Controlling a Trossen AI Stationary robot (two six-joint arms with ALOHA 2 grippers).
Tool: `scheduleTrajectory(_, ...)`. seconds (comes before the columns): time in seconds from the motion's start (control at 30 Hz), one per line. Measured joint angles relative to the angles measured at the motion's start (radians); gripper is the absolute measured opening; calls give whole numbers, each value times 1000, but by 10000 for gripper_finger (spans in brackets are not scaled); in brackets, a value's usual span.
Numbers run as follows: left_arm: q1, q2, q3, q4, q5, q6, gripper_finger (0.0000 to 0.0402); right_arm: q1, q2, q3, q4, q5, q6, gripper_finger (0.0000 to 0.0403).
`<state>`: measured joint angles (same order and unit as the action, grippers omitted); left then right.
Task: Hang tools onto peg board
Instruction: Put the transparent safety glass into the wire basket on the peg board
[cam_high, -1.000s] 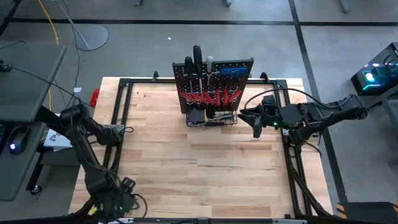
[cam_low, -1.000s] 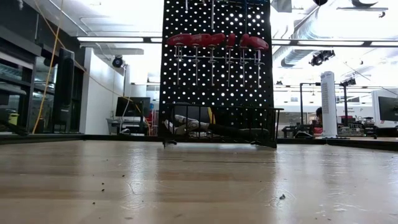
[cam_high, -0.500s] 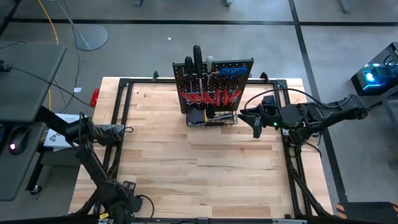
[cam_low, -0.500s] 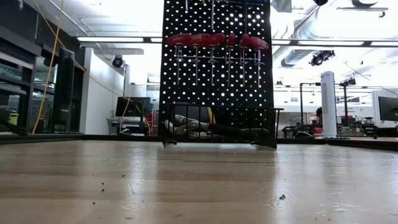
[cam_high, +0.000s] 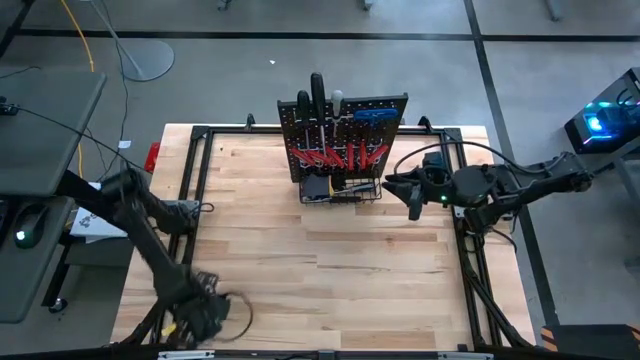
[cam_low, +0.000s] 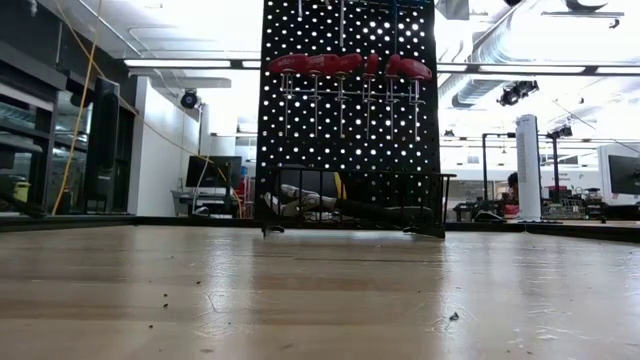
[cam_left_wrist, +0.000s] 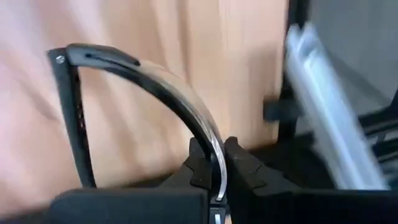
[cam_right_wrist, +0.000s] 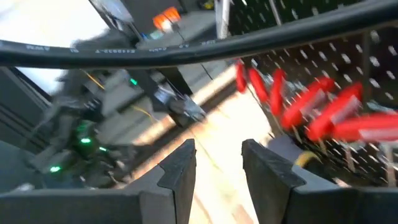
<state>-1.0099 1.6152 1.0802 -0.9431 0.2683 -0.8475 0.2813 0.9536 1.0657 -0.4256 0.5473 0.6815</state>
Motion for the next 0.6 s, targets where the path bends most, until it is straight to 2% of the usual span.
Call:
scheduleTrajectory(0.17,150,-197,19,-45,-204,203,9,8,-25,0,111,-2,-50,124)
scheduleTrajectory(0.3,347,-276,50,-12,-365,430,7,8,-53,0,170,1,-95,124)
scheduleTrajectory(0.37,455,-273,65,56,-404,566,7,9,-66,0,184,2,-102,124)
scheduleTrajectory(0.47,602,-245,95,206,-401,751,7,9,-83,0,195,2,-111,124)
scheduleTrajectory(0.6,746,-135,152,413,-424,946,7,9,-101,0,209,22,-133,124)
